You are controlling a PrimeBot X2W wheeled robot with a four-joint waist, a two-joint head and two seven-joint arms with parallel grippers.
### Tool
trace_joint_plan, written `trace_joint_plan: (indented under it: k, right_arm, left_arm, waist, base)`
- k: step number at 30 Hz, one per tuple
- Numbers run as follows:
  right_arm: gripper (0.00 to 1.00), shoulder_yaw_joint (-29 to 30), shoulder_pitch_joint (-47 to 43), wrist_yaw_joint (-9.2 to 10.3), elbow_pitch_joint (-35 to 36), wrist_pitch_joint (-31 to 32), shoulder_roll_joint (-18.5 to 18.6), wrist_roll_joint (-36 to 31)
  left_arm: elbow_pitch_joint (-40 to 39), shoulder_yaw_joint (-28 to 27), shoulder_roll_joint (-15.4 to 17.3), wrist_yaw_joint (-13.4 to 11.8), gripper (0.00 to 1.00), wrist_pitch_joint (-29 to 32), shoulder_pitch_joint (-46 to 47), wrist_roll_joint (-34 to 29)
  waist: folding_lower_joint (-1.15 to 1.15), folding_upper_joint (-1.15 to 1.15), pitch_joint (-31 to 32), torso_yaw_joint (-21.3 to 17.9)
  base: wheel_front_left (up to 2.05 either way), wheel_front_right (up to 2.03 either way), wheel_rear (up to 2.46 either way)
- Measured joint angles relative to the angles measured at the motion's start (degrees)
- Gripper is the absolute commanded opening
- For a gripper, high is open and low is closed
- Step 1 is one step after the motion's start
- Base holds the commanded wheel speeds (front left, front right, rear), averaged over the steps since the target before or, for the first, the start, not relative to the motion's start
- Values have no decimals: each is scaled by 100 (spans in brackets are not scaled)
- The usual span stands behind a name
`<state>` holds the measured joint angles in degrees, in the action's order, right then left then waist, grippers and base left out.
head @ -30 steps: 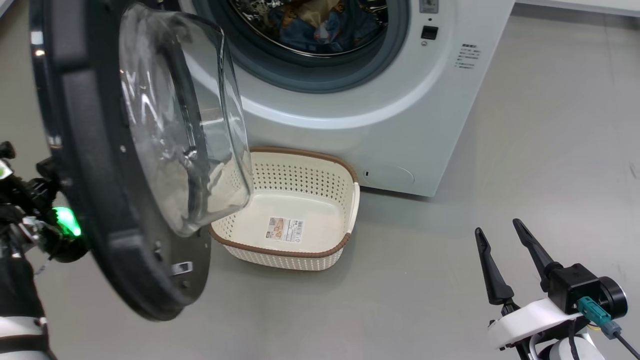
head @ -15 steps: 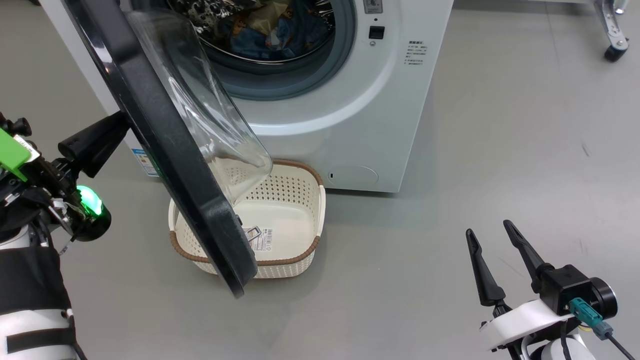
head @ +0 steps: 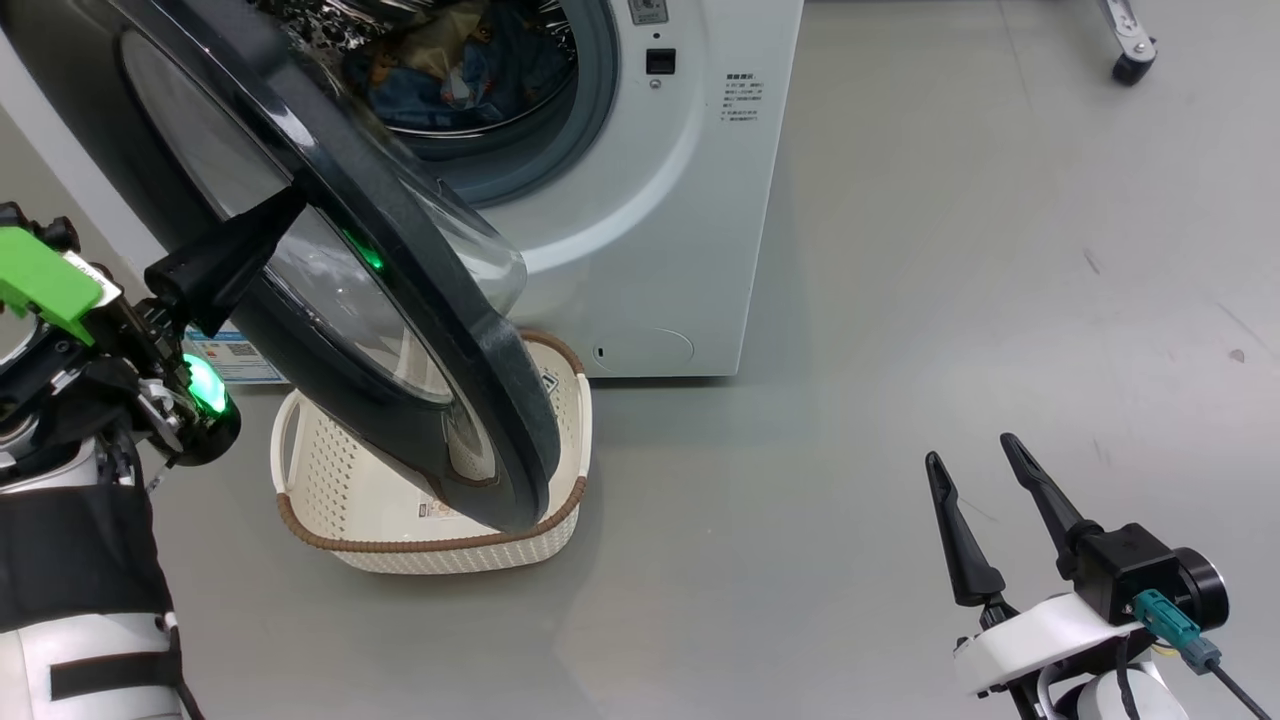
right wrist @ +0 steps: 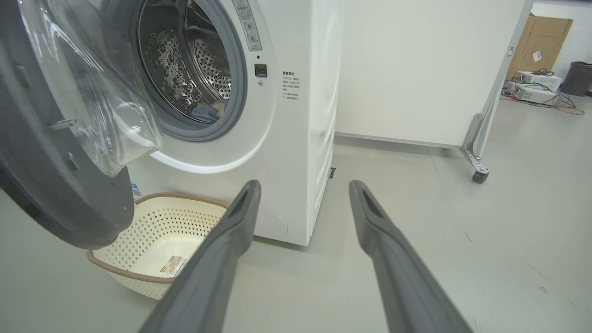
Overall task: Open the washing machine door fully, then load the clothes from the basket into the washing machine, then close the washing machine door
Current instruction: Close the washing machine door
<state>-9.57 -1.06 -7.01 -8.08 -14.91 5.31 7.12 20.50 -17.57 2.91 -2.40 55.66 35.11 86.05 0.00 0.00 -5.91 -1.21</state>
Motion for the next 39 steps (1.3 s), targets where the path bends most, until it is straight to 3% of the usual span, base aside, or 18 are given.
trace_joint_plan:
  k: [15, 39]
  right_arm:
    - [100, 35, 59, 0, 1, 0, -13, 0]
    - [100, 79, 57, 0, 1, 0, -33, 1]
  left_arm:
    - [46, 142, -51, -15, 0, -255, 5, -90]
    - [226, 183, -132, 111, 0, -576, 0, -76]
  waist:
    - [0, 0, -44, -402]
    - [0, 0, 40, -446]
  base:
    - [0, 0, 0]
    - [0, 0, 0]
